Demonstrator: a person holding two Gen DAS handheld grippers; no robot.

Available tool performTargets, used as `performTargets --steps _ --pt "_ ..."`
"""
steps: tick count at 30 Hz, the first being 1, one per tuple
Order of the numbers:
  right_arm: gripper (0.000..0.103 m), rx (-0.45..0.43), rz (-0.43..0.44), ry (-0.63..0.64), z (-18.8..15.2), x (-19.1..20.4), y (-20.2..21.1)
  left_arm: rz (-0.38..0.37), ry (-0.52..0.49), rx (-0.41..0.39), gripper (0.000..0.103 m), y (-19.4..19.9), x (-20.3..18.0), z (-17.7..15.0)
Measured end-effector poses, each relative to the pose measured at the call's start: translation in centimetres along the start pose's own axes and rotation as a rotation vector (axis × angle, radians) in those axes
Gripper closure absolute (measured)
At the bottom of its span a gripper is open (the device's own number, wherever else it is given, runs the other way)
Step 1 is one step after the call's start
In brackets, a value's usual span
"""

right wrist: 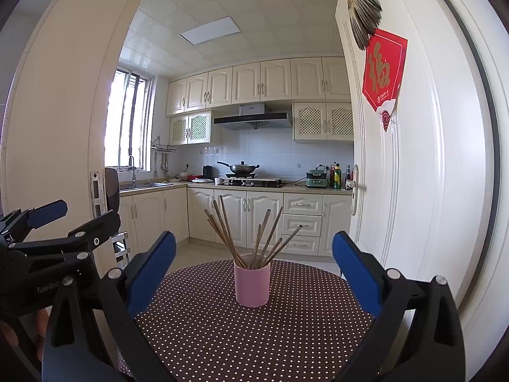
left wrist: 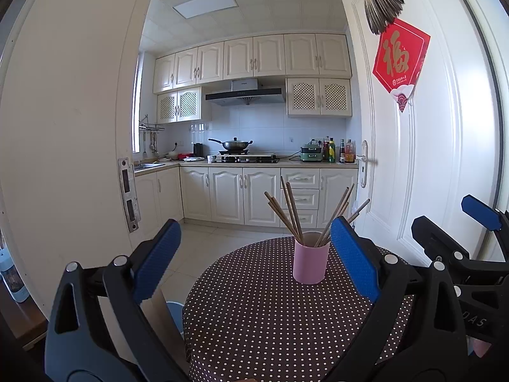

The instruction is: Organize utensils

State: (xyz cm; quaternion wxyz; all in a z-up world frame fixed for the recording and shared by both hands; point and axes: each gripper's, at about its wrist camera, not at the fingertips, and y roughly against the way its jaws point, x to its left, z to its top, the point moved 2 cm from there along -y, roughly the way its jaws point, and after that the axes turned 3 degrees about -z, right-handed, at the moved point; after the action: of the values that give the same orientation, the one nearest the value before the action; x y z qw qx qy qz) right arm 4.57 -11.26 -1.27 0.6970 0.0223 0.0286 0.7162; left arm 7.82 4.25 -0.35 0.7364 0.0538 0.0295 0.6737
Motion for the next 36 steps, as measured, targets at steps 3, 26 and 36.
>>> performTargets --steps 3,26,36 --pt "0.008 0.001 0.002 -0.002 -0.02 0.02 0.00 0.003 0.000 -0.005 0.010 0.11 0.02 -0.04" --pt "0.008 0.001 -0.001 -0.003 -0.14 0.04 -0.04 0.014 -0.008 -0.018 0.010 0.36 -0.18 -0.21" --pt "0.008 0.004 0.001 -0.004 -0.22 0.22 -0.01 0.013 -0.008 -0.013 0.010 0.22 -0.26 -0.22"
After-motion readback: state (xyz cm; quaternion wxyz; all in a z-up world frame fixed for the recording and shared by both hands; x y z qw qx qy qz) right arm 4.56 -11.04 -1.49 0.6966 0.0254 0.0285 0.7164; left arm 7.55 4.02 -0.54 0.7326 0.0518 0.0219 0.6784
